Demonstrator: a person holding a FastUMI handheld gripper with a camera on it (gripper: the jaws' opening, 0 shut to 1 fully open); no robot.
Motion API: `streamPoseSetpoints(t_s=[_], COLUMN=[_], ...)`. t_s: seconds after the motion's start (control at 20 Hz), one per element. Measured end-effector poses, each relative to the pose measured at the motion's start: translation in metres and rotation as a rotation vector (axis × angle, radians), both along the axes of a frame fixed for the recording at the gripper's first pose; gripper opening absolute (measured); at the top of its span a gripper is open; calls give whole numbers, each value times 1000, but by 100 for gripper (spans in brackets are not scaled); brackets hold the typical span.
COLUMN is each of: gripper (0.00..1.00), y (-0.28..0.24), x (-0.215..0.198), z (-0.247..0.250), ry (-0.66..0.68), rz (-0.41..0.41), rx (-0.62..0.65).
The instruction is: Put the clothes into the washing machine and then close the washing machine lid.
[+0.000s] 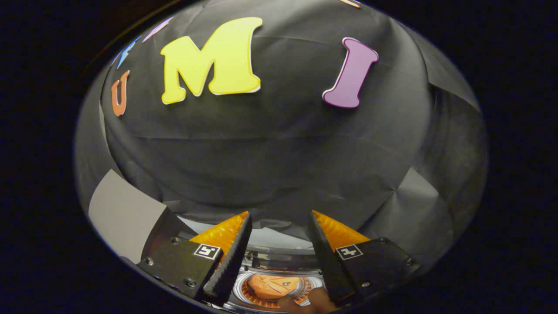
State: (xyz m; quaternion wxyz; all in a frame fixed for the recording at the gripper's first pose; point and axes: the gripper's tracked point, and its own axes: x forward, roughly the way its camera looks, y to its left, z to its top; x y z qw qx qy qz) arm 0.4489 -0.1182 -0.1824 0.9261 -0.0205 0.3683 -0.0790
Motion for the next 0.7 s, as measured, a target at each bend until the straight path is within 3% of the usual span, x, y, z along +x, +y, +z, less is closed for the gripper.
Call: streamPoseSetpoints(t_s=[0.35, 0.7], gripper=[82, 84], y=[-2, -2], x=[-7, -23], z=[-51, -48], ry=[110, 60], rz=[-20, -29], rx=[91, 114])
